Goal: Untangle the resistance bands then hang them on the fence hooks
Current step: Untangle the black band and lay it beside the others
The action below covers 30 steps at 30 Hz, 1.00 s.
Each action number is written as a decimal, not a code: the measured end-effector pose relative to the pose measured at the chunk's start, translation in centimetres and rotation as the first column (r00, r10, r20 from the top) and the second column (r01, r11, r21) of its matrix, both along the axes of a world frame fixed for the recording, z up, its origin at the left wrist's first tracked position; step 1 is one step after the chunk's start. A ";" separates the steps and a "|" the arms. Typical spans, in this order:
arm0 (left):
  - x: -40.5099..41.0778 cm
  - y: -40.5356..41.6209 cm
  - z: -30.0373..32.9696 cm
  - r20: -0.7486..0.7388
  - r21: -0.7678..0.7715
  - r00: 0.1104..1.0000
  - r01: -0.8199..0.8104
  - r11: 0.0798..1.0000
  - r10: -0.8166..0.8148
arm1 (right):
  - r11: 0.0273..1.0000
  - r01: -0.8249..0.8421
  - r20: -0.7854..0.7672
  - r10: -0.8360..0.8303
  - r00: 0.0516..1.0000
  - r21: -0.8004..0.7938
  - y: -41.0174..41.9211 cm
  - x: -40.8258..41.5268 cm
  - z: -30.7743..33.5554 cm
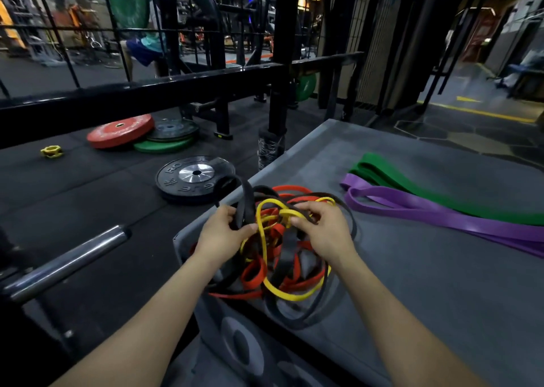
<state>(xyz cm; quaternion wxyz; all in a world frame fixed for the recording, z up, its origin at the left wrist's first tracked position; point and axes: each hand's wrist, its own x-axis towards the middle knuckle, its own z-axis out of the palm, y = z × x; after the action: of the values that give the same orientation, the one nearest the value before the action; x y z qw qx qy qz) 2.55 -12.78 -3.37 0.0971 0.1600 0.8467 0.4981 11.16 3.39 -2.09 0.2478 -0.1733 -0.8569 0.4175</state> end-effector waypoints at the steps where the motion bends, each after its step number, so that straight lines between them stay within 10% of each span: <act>1: 0.0 0.0 0.0 0.010 0.022 1.000 0.003 1.000 -0.003 | 0.998 -0.013 -0.044 0.010 0.999 -0.060 0.1 0.2 0.1; 6: -0.9 -0.6 1.1 0.113 0.319 0.986 -0.151 0.936 0.120 | 0.898 -0.038 -0.220 -0.066 0.973 -0.439 1.1 1.2 1.0; 11: -2.0 -2.5 1.5 0.224 0.492 0.956 -0.276 0.825 0.186 | 0.852 0.159 -0.327 -0.355 0.876 -0.499 2.5 1.6 1.2; 20: -0.9 -3.2 2.2 0.048 0.430 0.993 -0.121 0.895 0.111 | 0.840 0.389 -0.027 -0.410 0.912 0.379 1.9 1.9 0.5; 30: 1.7 -1.6 4.3 -0.129 0.427 0.973 0.228 0.875 -0.191 | 0.983 -0.108 0.090 0.096 0.991 0.148 -2.8 -3.0 1.4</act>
<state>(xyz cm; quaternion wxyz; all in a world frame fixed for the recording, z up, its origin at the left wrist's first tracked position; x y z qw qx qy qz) 4.26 -14.35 0.92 0.0766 0.2890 0.6936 0.6554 8.15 0.64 -0.67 0.2031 -0.1268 -0.9035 0.3554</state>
